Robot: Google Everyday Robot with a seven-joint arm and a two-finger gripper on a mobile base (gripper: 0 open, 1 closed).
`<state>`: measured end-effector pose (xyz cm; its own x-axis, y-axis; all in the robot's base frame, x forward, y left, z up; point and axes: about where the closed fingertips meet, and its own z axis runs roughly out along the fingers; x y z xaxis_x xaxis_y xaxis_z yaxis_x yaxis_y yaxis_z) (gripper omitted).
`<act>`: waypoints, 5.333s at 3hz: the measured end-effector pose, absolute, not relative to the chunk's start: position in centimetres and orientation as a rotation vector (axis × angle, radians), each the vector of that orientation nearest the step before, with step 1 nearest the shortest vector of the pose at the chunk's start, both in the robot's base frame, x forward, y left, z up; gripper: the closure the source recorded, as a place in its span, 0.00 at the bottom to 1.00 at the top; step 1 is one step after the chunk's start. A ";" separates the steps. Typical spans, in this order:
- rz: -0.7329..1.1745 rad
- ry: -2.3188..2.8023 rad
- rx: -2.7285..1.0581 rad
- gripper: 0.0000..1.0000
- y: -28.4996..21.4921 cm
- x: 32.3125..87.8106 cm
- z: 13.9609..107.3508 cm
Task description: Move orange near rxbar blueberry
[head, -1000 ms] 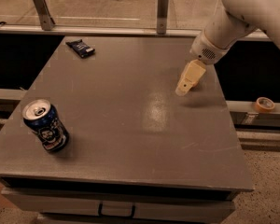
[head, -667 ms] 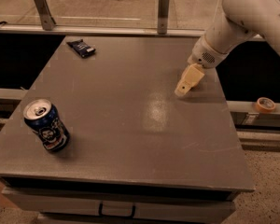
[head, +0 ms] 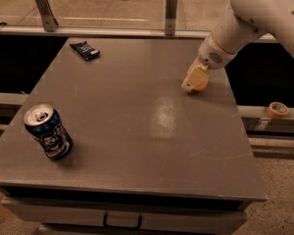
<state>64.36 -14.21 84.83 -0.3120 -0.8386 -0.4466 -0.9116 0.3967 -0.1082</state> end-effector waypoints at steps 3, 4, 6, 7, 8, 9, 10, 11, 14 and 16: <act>0.438 1.908 -1.540 1.00 -6.2 63.8 96.9; 0.434 1.873 -1.521 1.00 -6.1 64.1 98.7; 0.482 1.809 -1.529 1.00 -2.6 64.3 99.4; 0.555 1.697 -1.512 1.00 3.9 65.8 101.1; 0.618 1.617 -1.472 1.00 10.3 68.0 102.1; 0.668 1.605 -1.431 1.00 15.6 70.0 100.7; 0.684 1.665 -1.396 1.00 18.3 72.0 97.0; 0.752 1.721 -1.346 1.00 20.3 73.6 93.7; 0.864 1.761 -1.244 1.00 22.7 77.1 88.5; 0.887 1.809 -1.229 0.58 20.8 78.1 85.4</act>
Offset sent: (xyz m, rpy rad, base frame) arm -0.0173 0.0973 0.1414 0.2784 -0.1346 0.2145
